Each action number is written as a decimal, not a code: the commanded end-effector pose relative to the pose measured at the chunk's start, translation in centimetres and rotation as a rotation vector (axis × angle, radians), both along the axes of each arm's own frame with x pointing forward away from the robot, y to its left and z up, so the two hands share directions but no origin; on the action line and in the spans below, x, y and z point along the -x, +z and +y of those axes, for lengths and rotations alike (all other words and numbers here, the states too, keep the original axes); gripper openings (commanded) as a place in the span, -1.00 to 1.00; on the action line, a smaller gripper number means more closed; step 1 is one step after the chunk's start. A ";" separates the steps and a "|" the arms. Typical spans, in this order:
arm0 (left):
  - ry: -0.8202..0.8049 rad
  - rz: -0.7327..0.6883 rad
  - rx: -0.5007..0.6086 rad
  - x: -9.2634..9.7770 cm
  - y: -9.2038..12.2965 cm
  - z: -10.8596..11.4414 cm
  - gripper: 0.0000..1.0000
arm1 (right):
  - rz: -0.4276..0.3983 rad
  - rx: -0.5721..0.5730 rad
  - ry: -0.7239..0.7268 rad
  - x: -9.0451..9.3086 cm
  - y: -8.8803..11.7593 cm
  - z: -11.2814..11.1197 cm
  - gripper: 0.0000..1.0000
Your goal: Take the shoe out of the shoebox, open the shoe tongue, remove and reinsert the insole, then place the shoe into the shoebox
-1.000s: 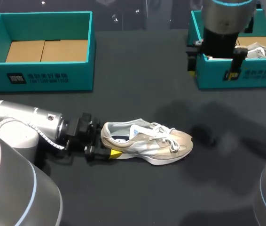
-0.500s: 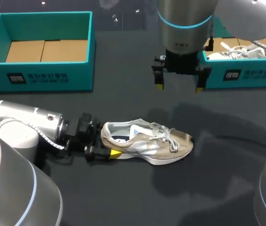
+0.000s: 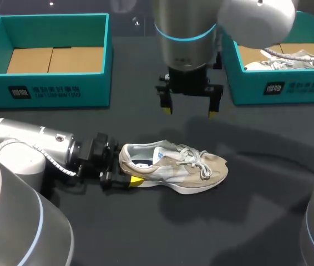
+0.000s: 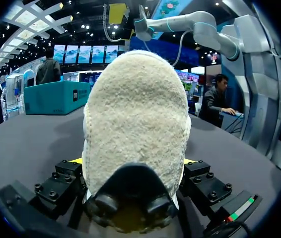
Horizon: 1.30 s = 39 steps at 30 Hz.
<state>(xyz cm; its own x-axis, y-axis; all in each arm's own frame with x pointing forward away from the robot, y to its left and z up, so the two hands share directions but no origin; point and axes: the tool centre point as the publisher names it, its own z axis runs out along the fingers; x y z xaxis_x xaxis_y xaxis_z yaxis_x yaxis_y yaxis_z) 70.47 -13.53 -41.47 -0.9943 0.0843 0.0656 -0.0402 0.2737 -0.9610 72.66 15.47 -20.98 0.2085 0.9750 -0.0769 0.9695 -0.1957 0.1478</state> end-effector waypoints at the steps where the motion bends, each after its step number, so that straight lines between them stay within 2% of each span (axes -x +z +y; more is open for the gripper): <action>1: 0.001 0.000 0.001 0.1 -0.2 -0.1 -1.00 | 0.000 0.071 -0.044 0.4 -0.3 1.3 1.00; 8: 0.001 0.000 0.001 0.1 -0.2 -0.1 -1.00 | 0.000 0.071 -0.044 0.4 -0.3 1.3 1.00; 9: 0.001 0.000 0.001 0.1 -0.2 -0.1 -1.00 | -0.012 0.074 -0.042 0.6 -0.4 2.0 1.00; 12: 0.001 0.000 0.001 0.1 -0.2 -0.1 -1.00 | 0.021 0.135 -0.049 0.9 -1.5 3.8 1.00; 18: 0.001 0.000 0.001 0.1 -0.2 -0.1 -1.00 | 0.023 0.147 -0.053 1.7 -3.1 6.0 1.00; 39: 0.001 0.000 0.001 0.1 -0.2 -0.1 -1.00 | 0.006 0.211 -0.145 3.2 -7.3 8.1 1.00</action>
